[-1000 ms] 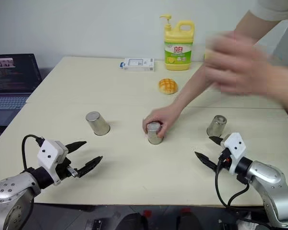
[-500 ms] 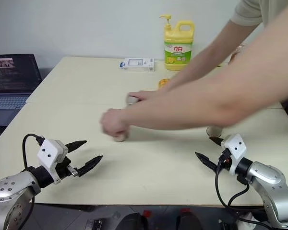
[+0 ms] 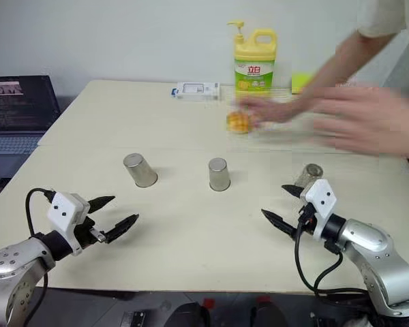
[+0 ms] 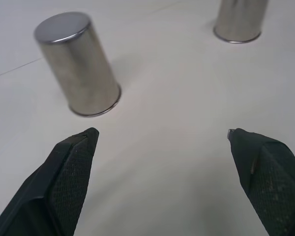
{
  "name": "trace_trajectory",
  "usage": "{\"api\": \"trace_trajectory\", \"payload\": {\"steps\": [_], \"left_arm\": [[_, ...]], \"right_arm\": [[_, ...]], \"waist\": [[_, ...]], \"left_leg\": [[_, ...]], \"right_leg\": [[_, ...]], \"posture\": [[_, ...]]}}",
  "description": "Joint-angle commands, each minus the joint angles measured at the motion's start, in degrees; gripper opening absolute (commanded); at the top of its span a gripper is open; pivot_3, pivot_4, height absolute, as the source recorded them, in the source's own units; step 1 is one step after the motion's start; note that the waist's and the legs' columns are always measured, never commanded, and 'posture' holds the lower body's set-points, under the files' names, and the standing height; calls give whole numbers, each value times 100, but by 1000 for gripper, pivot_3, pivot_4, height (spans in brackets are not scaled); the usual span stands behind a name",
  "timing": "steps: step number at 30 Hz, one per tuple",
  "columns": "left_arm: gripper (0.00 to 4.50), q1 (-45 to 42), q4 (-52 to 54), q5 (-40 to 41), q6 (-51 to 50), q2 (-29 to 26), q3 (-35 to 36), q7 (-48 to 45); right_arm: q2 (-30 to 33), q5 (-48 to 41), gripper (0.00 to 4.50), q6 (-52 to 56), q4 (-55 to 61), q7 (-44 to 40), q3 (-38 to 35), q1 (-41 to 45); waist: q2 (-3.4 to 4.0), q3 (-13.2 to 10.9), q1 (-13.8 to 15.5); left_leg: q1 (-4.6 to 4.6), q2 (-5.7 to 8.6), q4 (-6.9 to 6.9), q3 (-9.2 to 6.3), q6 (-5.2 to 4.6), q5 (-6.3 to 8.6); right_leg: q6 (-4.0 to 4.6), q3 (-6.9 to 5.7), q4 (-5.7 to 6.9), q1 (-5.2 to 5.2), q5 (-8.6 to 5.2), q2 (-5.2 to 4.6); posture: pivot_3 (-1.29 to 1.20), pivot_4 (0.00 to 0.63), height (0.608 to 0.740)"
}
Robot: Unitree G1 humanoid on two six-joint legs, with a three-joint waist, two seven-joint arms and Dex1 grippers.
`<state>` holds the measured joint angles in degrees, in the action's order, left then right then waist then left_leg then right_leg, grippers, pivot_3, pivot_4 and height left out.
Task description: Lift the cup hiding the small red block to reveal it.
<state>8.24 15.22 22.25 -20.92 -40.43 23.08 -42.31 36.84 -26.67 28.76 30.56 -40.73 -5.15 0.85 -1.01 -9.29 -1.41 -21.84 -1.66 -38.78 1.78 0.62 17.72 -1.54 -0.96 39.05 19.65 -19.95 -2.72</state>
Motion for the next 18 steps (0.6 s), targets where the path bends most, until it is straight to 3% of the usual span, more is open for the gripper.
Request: {"api": "trace_trajectory", "payload": {"steps": [1, 18], "left_arm": [[4500, -205, -18, 127, -111, -122, 223, 58], [4500, -2178, -1394, -266, -734, -208, -693, 377]], "right_arm": [[130, -241, 4453, 206, 311, -113, 2, 146], [281, -493, 4453, 939, 541, -54, 263, 566]], "waist": [[0, 0, -1], [-3, 1, -4]], "left_leg": [[0, 0, 0, 1, 0, 0], [-5, 1, -2, -1, 6, -4]], "right_leg": [[0, 0, 0, 0, 0, -1], [-1, -4, 0, 4, 1, -1]], "posture": [[0, 150, 740], [0, 150, 740]]}}
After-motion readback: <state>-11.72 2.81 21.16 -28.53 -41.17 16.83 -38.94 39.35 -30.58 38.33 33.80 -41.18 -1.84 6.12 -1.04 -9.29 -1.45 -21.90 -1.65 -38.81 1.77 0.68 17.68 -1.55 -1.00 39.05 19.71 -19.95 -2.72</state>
